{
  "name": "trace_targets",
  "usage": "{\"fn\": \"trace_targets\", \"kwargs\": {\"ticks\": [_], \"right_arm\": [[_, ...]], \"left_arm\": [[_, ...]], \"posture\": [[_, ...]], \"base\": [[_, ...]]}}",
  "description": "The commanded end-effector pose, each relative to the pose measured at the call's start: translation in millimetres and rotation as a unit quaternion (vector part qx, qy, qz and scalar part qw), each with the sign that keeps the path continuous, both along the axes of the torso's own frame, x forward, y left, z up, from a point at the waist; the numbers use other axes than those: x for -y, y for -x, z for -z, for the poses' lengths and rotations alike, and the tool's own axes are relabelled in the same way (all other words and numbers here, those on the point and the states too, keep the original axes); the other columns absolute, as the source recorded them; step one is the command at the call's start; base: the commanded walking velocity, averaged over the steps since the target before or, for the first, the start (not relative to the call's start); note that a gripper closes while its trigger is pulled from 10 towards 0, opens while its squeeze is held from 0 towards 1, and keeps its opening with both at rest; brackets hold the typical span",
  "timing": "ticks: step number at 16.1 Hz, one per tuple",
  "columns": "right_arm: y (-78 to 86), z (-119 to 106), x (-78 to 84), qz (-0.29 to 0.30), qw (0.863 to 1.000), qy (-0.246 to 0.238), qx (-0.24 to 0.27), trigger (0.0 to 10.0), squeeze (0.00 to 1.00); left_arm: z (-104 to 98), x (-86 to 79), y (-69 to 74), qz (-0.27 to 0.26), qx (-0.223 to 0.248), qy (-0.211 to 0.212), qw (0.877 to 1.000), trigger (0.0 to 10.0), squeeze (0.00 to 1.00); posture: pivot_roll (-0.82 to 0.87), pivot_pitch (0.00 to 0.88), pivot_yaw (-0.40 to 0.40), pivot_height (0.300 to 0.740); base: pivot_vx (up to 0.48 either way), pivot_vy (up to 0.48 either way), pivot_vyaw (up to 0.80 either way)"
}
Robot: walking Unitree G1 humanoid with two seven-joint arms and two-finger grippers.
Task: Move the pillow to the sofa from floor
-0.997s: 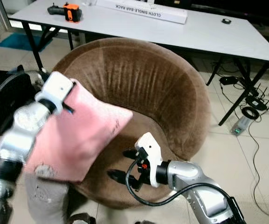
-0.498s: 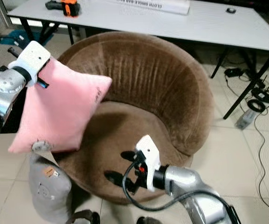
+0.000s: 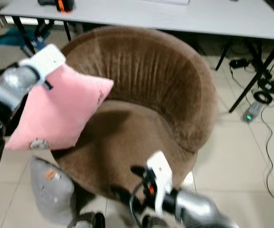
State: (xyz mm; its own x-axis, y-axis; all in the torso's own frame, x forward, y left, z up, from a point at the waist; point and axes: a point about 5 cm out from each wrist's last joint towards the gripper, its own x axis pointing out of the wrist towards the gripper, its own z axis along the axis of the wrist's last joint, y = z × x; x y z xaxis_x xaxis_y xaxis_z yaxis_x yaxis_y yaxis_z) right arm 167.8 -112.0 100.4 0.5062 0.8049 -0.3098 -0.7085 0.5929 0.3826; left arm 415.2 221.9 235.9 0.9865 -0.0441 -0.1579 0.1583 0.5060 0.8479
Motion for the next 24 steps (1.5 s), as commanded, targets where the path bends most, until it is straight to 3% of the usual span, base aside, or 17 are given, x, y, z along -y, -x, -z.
{"fn": "trace_targets", "kwargs": {"ticks": [1,4,7,8,9,10,14,16,19,20,21,22,23,24], "right_arm": [[4.2,-4,2.0,0.016,1.0,0.0,0.0,10.0,0.0],[12.9,-5,5.3,0.043,0.999,0.002,-0.006,10.0,0.0],[27.1,-8,11.0,0.072,0.997,0.01,-0.017,10.0,0.0],[32.4,-9,12.8,0.081,0.996,0.013,-0.022,10.0,0.0],[39.1,-10,14.8,0.088,0.996,0.016,-0.027,10.0,0.0],[41.7,-11,15.8,0.092,0.995,0.017,-0.03,10.0,0.0],[48.4,-13,19.0,0.105,0.994,0.019,-0.037,10.0,0.0],[47.4,-13,17.2,0.105,0.994,0.018,-0.039,10.0,0.0],[45.3,-13,16.6,0.101,0.994,0.017,-0.039,10.0,0.0],[40.1,-10,17.3,0.097,0.994,0.017,-0.038,10.0,0.0],[35.0,-7,17.3,0.097,0.995,0.017,-0.032,10.0,0.0],[23.9,-4,18.0,0.095,0.995,0.018,-0.022,10.0,0.0],[8.4,-1,18.6,0.101,0.995,0.02,-0.01,10.0,0.0],[-26.5,2,23.6,0.15,0.988,0.035,0.022,10.0,0.0]], "left_arm": [[-22,11.1,-5.5,0.007,0.034,-0.036,0.999,0.0,0.0],[-26,24.0,-8.6,0.015,0.042,-0.122,0.991,0.0,0.0],[-15,37.0,-9.5,0.04,0.041,-0.267,0.962,0.0,0.0],[-10,37.8,-9.2,0.04,0.036,-0.28,0.958,0.0,0.0],[-4,37.5,-8.6,0.03,0.026,-0.263,0.964,9.1,1.0],[0,37.7,-8.2,0.028,0.019,-0.254,0.967,10.0,1.0],[11,39.8,-6.7,0.031,0.007,-0.27,0.962,10.0,1.0],[-1,38.4,-8.6,0.022,0.032,-0.283,0.958,10.0,1.0],[-17,38.8,-10.8,0.01,0.055,-0.262,0.963,10.0,1.0],[-28,40.5,-12.2,0.001,0.072,-0.229,0.971,10.0,1.0],[-38,44.6,-13.3,0.0,0.082,-0.164,0.983,10.0,0.95],[-59,46.9,-14.5,-0.012,0.106,-0.011,0.994,10.0,0.0],[-74,42.2,-14.0,-0.019,0.114,0.117,0.986,10.0,0.0],[-85,31.9,-12.3,-0.015,0.115,0.274,0.955,10.0,0.0]], "posture": [[-0.28,0.17,0.053,0.74],[-0.33,0.192,0.065,0.74],[-0.41,0.215,0.064,0.74],[-0.42,0.22,0.06,0.74],[-0.45,0.229,0.054,0.74],[-0.46,0.233,0.051,0.74],[-0.47,0.245,0.046,0.74],[-0.46,0.25,0.044,0.74],[-0.44,0.248,0.041,0.74],[-0.42,0.24,0.033,0.74],[-0.41,0.231,0.03,0.74],[-0.36,0.212,0.017,0.74],[-0.32,0.19,0.012,0.74],[-0.25,0.156,0.002,0.74]], "base": [[0.0,0.0,0.0],[0.0,0.0,0.0],[0.0,0.0,0.0],[0.0,0.0,0.0],[0.0,0.0,0.0],[0.0,0.0,0.0],[0.0,0.0,0.0],[0.0,0.0,0.0],[0.0,0.0,0.0],[0.0,0.0,0.0],[0.0,0.0,0.0],[0.0,0.0,0.0],[0.0,0.0,0.0],[0.0,0.0,0.0]]}}
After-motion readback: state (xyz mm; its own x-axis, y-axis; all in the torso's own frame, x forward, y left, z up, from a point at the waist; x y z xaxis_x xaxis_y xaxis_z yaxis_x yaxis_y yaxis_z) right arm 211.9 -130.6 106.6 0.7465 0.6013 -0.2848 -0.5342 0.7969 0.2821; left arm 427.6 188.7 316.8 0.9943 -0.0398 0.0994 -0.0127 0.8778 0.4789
